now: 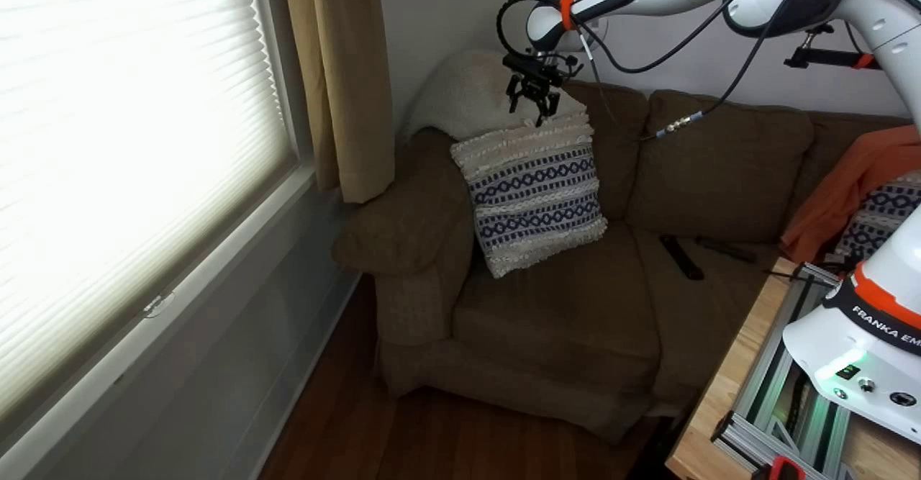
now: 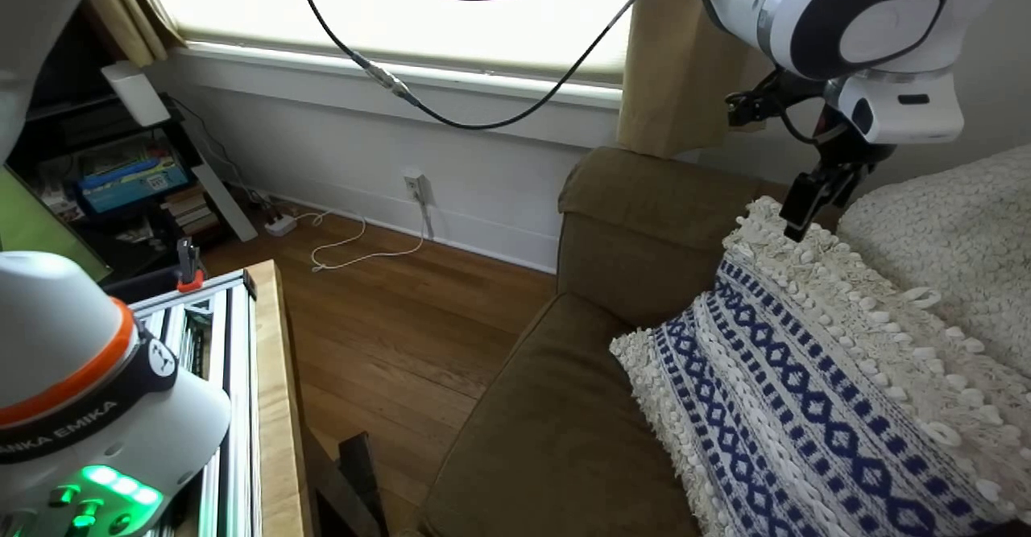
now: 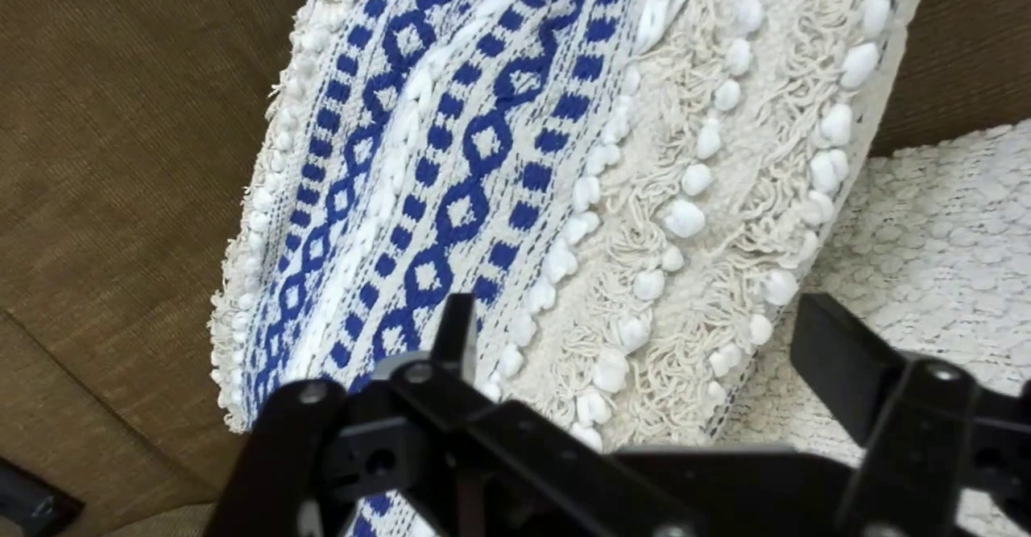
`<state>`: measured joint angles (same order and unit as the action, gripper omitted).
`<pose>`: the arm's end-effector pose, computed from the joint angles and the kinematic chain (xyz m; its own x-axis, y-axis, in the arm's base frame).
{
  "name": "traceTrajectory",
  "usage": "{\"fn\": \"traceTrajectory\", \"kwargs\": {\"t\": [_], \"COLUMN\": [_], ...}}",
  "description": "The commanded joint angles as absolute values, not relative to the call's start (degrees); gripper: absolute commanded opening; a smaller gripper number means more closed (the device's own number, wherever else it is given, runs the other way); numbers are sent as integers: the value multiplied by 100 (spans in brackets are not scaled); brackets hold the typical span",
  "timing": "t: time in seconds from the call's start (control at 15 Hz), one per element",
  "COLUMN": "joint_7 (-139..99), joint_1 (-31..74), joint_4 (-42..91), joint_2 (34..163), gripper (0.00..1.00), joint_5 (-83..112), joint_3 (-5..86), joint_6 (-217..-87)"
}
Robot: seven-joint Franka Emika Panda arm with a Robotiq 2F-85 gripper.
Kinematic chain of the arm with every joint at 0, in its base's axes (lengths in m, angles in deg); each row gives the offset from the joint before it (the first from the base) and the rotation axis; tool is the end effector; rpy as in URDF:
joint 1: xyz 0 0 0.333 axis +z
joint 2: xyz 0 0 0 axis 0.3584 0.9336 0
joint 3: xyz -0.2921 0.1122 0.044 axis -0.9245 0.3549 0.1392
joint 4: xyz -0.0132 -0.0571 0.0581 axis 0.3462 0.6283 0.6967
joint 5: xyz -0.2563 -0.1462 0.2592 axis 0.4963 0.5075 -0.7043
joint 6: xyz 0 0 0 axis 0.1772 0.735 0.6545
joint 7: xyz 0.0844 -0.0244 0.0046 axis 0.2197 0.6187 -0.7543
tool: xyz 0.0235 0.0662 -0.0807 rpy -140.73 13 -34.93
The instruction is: Move the pillow to the left
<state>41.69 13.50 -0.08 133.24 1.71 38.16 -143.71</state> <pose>0.7593 -0.1565 0.2601 0.1235 -0.9923 -0.0059 -0.9819 -0.1213 -0.1456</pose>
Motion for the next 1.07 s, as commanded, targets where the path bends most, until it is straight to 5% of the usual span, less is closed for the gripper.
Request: {"fn": "traceTrajectory", "kwargs": {"t": [0.0, 0.53, 1.0], "joint_7": [4443, 4858, 4788], "joint_1": [1204, 956, 1028], "joint_4": [-1382, -2841, -2565], "joint_2": [14280, 15327, 15164], "gripper": [100, 100, 100], "joint_5": [-25, 40, 117], "joint_3": [3850, 3905, 3839], "joint_6": [-13640, -13391, -13578]}}
